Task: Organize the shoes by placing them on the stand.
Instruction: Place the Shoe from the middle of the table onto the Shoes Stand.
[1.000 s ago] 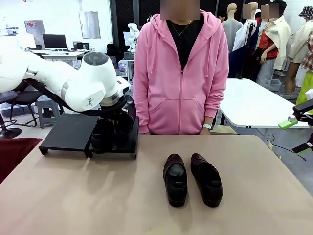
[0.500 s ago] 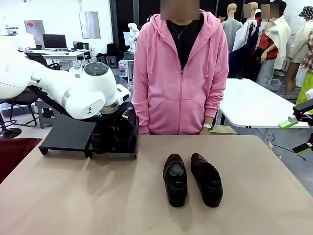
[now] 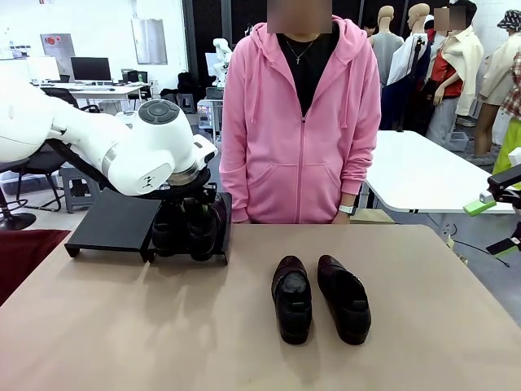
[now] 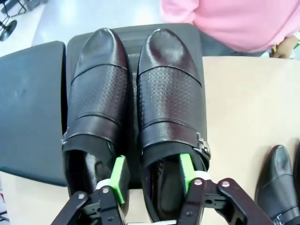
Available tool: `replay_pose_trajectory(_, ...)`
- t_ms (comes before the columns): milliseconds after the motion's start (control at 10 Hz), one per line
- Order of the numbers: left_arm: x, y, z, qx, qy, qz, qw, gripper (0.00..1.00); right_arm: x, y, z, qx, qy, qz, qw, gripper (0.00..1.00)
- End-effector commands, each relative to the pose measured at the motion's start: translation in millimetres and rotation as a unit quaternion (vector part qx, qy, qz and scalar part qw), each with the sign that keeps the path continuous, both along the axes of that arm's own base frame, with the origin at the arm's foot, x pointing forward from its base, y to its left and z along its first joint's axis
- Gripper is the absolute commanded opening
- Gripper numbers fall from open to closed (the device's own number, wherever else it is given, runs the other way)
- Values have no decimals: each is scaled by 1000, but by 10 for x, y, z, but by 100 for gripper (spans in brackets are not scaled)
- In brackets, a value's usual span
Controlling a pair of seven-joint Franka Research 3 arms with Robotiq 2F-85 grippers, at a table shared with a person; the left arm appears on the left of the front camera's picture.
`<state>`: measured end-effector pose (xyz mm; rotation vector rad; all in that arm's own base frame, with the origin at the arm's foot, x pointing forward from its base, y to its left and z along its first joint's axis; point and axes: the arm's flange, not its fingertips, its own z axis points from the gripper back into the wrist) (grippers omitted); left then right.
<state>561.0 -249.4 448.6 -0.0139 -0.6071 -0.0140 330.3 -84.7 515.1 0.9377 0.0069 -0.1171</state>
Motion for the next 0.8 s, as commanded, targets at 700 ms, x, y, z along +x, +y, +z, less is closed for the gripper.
replay_pose_trajectory(700, -1882, 483, 1156, -141, 167, -150, 964, 100, -2, -4, 32, -3, 8, -2, 1000, 100)
